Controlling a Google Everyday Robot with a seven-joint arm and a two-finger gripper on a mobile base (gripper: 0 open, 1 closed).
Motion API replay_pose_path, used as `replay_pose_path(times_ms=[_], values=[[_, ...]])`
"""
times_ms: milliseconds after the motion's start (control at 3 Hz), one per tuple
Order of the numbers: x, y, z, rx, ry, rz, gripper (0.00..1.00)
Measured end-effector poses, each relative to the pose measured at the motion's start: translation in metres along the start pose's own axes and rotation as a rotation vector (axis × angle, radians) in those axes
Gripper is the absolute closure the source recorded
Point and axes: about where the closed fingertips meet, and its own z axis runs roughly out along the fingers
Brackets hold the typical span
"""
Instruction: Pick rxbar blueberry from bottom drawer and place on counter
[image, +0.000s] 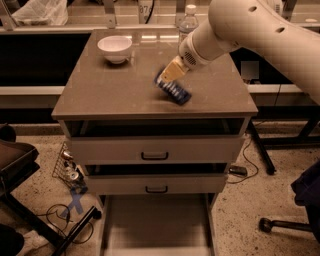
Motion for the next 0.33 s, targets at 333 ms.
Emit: replay_pose_path(times_ms=[333], values=[[-0.0002, 0.0012, 0.0012, -0.002, 0.001, -0.001, 0.00]])
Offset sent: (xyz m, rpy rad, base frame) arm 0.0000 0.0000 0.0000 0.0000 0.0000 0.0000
